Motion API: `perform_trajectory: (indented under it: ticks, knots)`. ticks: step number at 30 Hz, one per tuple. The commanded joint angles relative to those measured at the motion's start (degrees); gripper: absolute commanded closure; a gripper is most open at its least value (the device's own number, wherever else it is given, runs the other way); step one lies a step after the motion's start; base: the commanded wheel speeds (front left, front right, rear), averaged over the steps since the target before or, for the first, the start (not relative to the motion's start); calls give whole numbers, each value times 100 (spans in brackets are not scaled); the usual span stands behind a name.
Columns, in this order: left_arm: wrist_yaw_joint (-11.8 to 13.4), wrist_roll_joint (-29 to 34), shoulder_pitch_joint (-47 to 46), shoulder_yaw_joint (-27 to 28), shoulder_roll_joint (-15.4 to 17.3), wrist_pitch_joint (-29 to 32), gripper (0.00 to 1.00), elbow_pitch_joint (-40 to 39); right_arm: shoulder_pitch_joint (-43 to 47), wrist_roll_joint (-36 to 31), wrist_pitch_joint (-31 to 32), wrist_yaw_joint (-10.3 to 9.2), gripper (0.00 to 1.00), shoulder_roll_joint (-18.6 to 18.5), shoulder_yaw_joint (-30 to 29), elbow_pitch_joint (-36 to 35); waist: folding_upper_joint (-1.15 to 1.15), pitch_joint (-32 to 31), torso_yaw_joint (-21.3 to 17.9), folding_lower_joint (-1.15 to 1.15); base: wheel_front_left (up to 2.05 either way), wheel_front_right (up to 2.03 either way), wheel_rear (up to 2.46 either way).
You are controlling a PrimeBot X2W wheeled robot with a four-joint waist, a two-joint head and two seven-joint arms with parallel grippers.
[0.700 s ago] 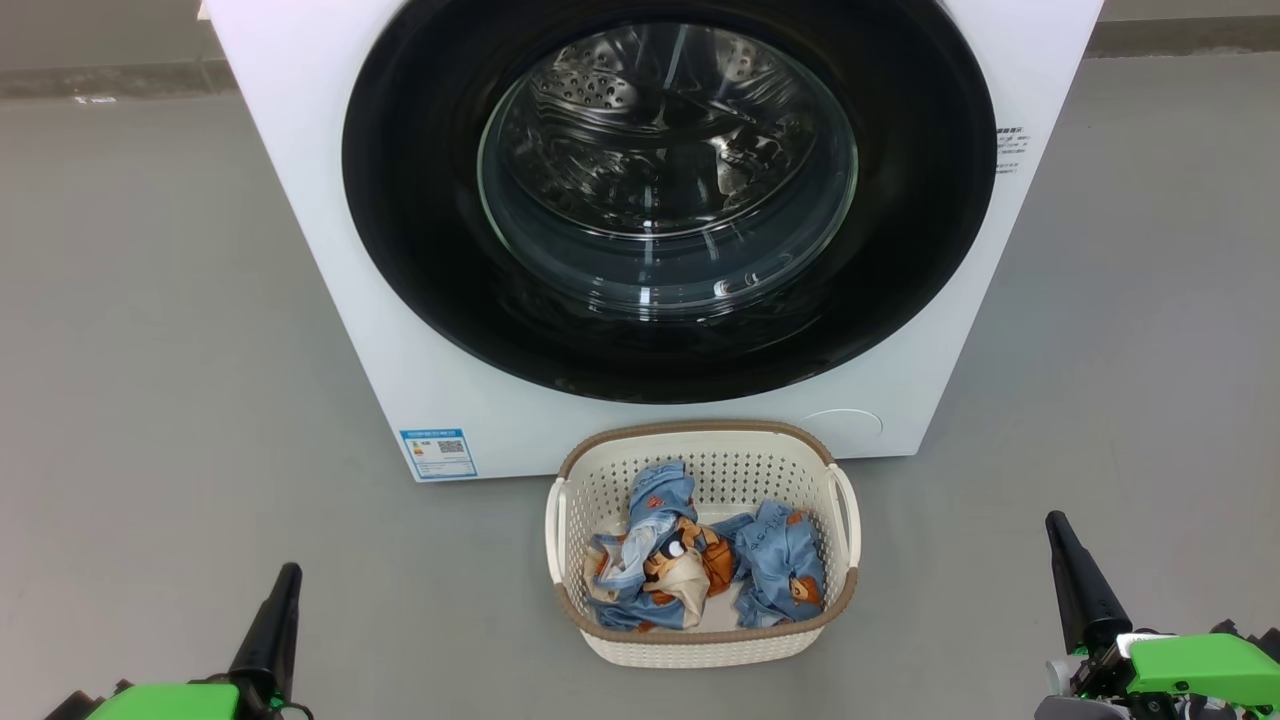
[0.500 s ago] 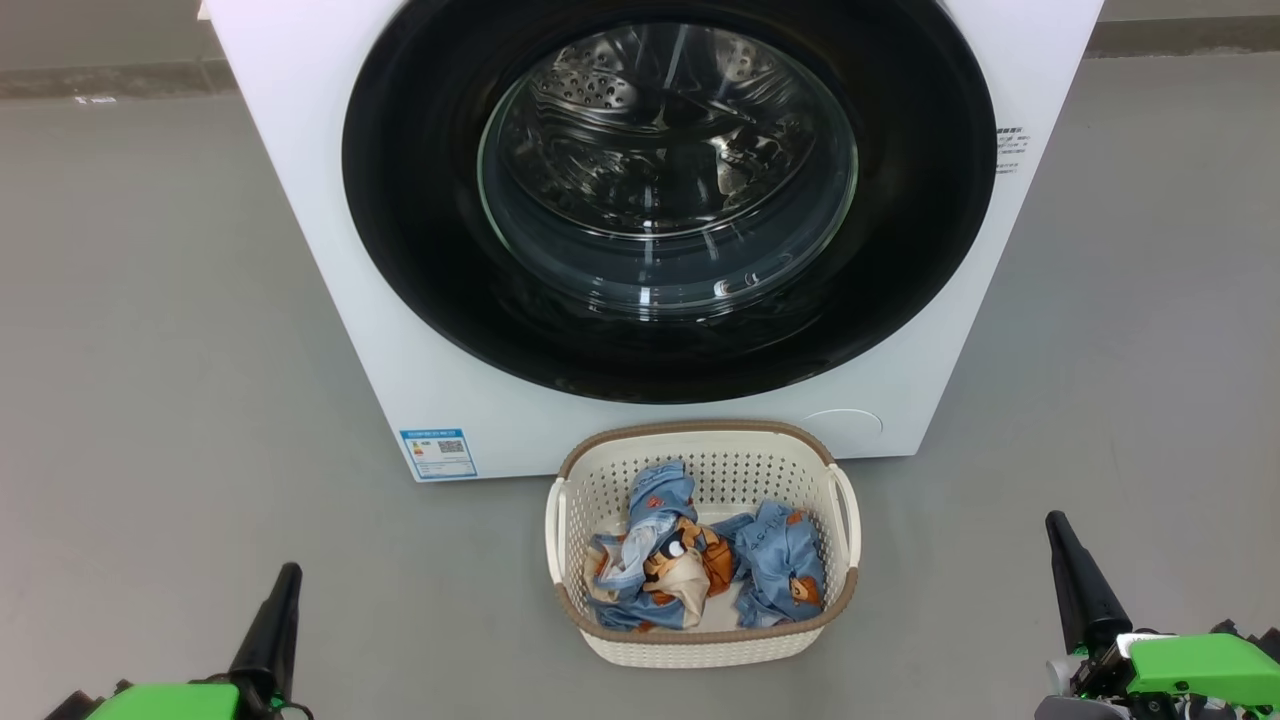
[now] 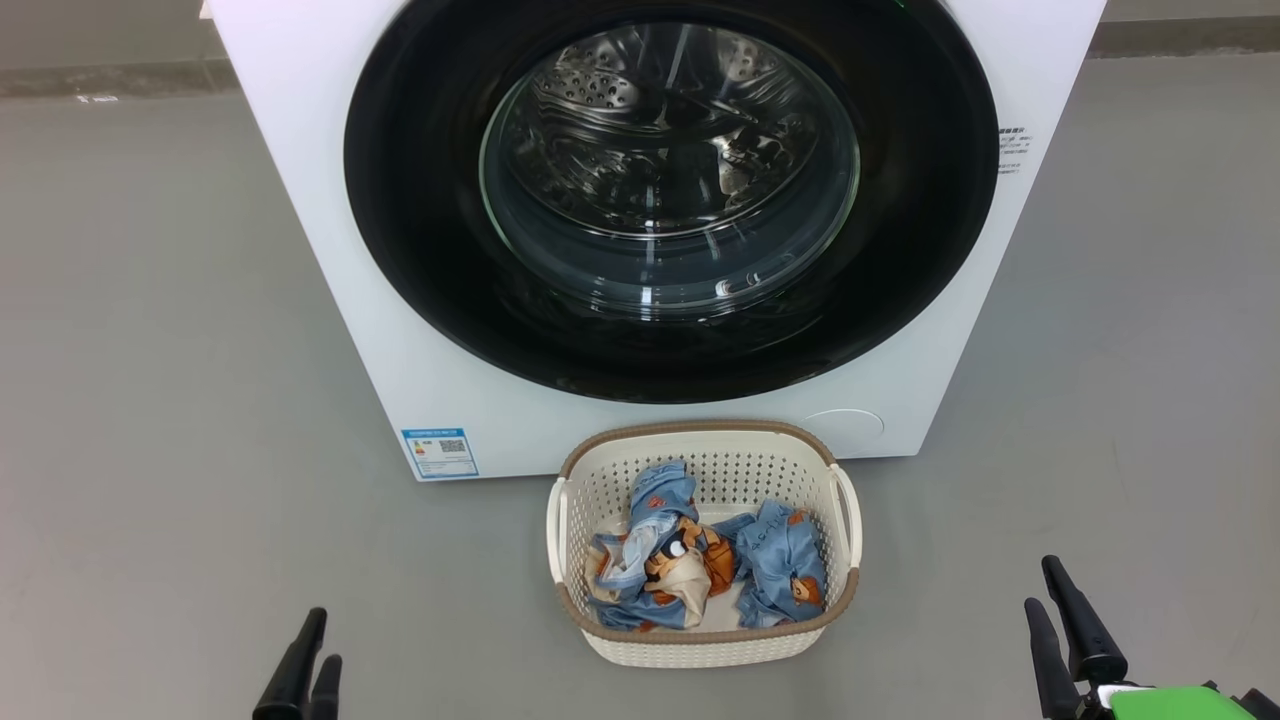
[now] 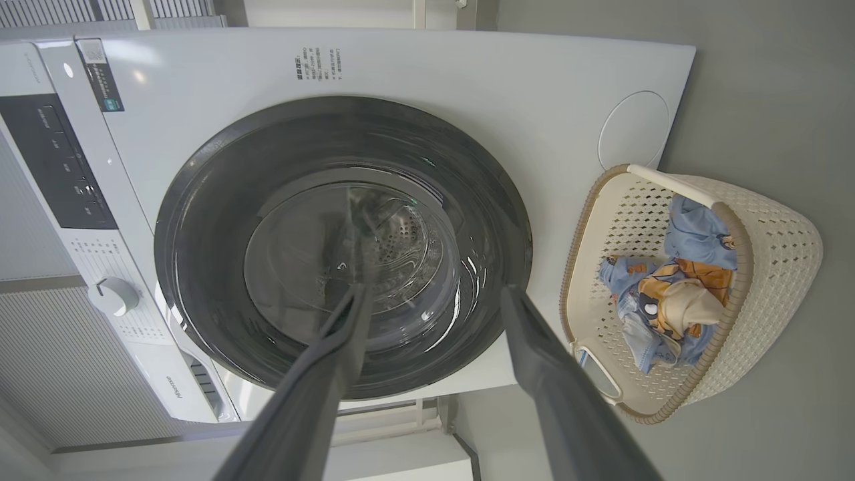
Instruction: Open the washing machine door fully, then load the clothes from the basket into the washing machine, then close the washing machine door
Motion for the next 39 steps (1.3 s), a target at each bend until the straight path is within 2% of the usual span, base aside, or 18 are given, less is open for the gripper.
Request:
perform_trajectory:
  ticks: [1,9,22,39]
  knots:
    - [-5,130,-158,-1,103,-69,0,-186,-113,-105,-60,1,0,-57,55,-169,0,7,5,-1,0,0,0]
    - [-6,348,-169,-47,137,-188,0,-277,-138,-356,-179,1,0,-84,96,-198,0,16,17,-3,0,0,0]
    - [-8,1136,-177,-103,166,-411,0,-453,-199,-1014,-398,2,0,-144,210,-337,0,16,44,-3,0,0,0]
    - [-11,2417,-169,-240,228,-701,0,-587,-228,-2532,-682,3,0,-282,477,-297,0,22,97,-3,0,0,0]
